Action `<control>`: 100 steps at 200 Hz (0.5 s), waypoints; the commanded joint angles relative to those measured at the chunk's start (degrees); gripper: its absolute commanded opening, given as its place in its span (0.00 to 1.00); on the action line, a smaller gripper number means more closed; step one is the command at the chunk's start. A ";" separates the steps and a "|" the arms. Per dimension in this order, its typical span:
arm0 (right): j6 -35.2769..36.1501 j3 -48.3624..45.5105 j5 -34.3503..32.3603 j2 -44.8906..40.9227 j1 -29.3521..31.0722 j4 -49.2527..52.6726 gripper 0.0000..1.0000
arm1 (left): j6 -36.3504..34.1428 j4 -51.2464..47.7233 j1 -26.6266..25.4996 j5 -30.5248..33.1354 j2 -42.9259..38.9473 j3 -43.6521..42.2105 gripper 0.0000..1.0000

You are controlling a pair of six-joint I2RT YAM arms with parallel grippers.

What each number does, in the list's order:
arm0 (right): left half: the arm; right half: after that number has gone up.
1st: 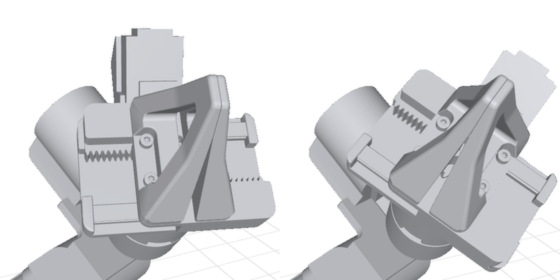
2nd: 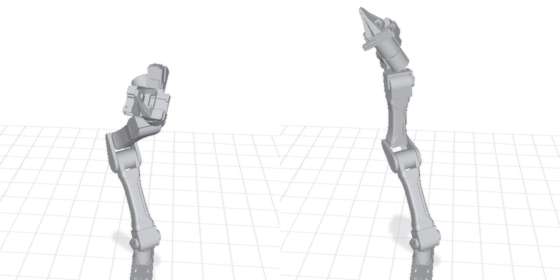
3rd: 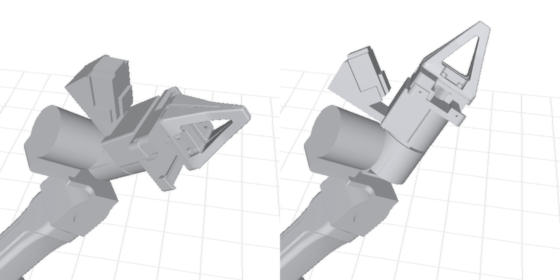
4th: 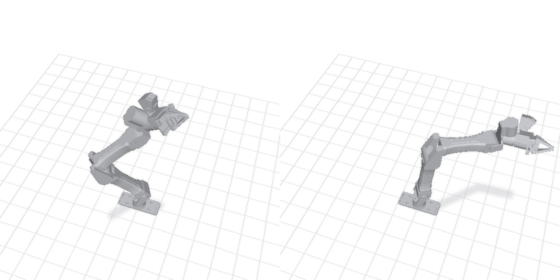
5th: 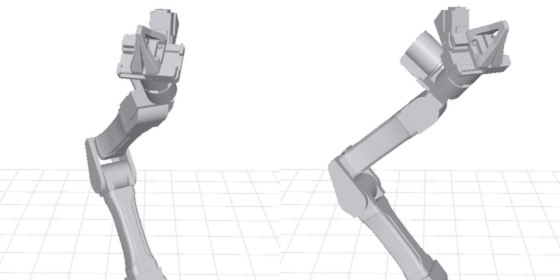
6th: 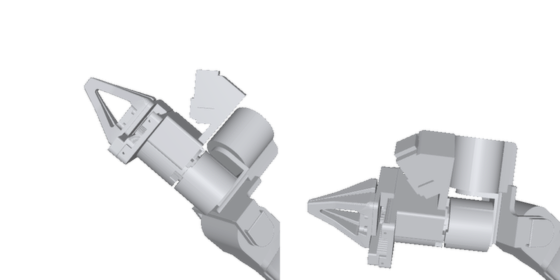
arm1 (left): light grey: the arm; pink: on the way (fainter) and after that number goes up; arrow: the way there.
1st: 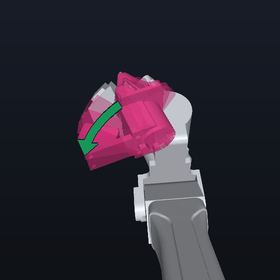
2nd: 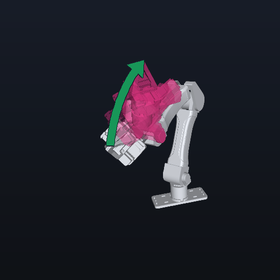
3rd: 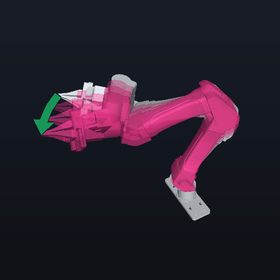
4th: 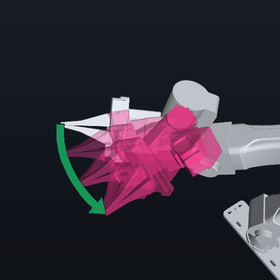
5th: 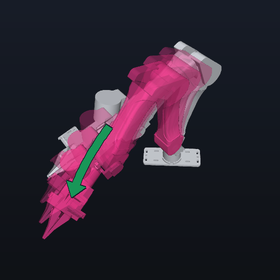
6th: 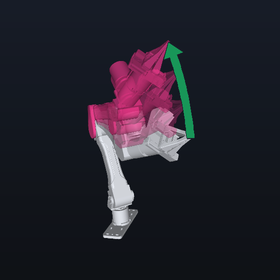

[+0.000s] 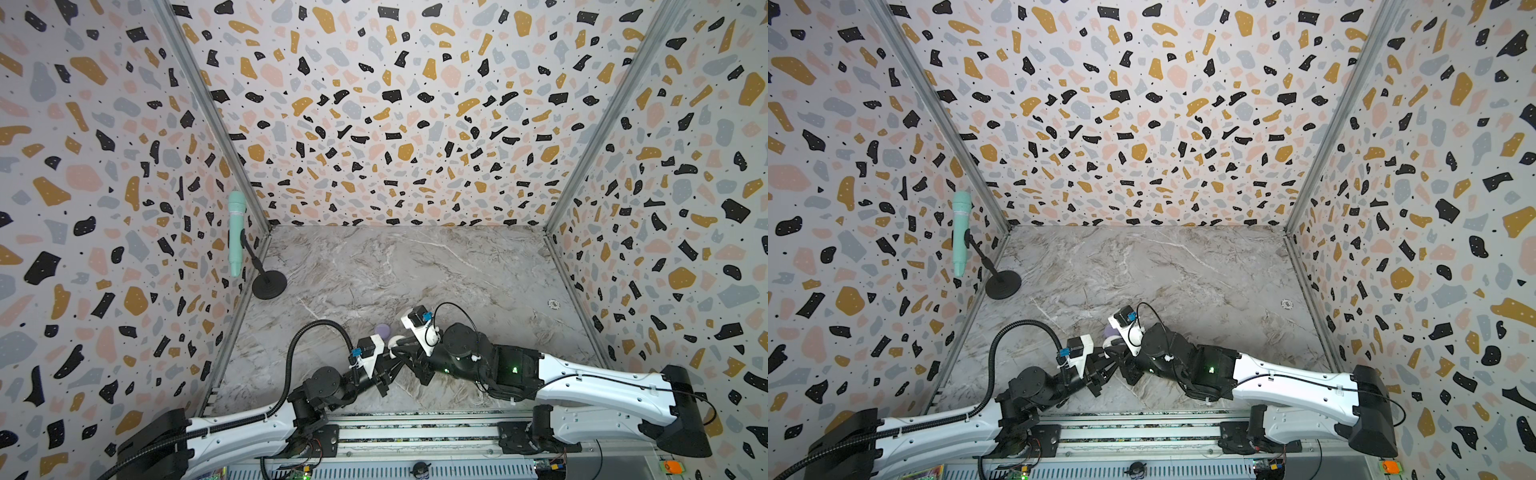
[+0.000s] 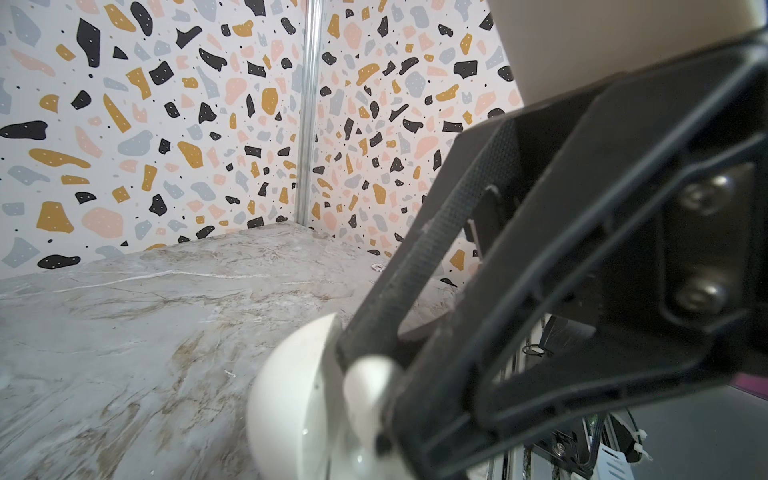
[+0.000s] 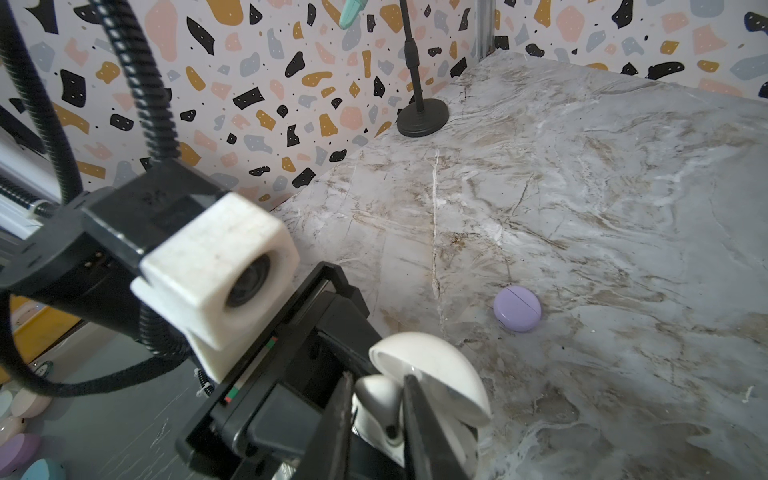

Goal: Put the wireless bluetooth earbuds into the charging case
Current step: 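Lower the earbud with the right gripper into the open white case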

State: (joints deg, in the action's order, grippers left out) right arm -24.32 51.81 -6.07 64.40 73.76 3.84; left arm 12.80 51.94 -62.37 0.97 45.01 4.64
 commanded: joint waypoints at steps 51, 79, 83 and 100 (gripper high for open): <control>0.29 0.33 -1.55 -1.18 0.26 0.65 0.27 | -0.84 4.41 -0.18 -0.09 -0.10 0.48 0.00; 0.49 0.92 -1.95 -1.89 0.26 1.09 0.30 | -0.80 4.58 -0.21 -0.27 -0.10 0.45 0.00; 0.50 1.19 -1.97 -1.98 0.26 1.22 0.30 | -0.80 4.58 -0.16 -0.27 -0.01 0.46 0.00; 0.57 2.15 -1.85 -2.72 0.28 1.70 0.35 | -0.91 4.61 -0.16 -0.52 0.07 0.50 0.00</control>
State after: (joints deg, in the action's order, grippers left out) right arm -24.29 51.81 -6.90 64.14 73.91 3.90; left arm 12.71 51.92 -62.37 0.95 45.17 4.64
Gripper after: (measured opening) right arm 0.324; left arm 0.242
